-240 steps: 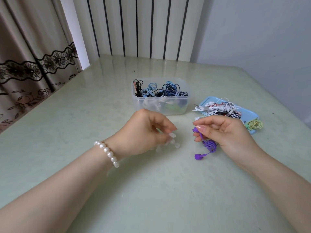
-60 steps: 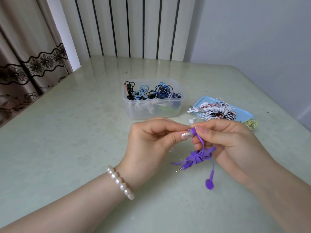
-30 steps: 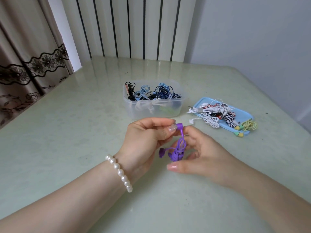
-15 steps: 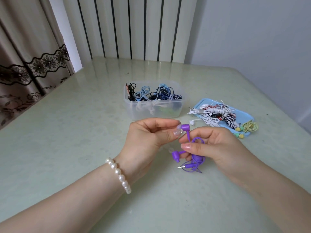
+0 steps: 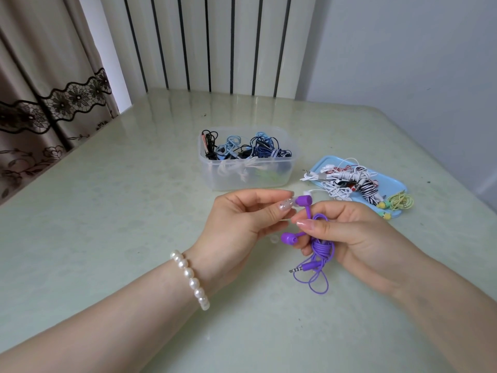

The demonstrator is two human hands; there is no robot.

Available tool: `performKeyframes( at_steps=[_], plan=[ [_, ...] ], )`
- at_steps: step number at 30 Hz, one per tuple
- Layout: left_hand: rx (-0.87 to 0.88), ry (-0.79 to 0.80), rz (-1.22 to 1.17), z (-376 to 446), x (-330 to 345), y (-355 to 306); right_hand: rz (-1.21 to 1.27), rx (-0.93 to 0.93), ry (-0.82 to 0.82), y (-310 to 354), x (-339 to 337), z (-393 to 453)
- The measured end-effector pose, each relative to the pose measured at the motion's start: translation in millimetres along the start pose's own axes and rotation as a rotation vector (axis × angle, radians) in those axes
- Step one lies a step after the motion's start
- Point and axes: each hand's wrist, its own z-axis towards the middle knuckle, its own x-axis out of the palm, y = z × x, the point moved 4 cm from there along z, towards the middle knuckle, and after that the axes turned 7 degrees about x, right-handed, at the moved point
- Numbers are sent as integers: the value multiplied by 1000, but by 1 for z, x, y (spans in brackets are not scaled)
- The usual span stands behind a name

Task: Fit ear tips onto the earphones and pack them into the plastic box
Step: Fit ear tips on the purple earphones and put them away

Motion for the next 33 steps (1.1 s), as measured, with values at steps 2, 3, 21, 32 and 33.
performKeyframes(
  at_steps=[2,3,21,32,33],
  plan=[
    [-9,3,5,-1,1,1,-22,14,8,-2,1,1],
    [-9,8,-1,-1,1,2,-42,16,5,-2,1,1],
    [6,16,-39,-14,11,-1,-191,-142,-255,-4,-8,6],
    [-42,-41,-117,-11,10,-4,-8,-65,-174,-3,-8,8],
    [-42,-31,-116,-12,11,-4,-13,-62,-171,-3,-8,8]
  ],
)
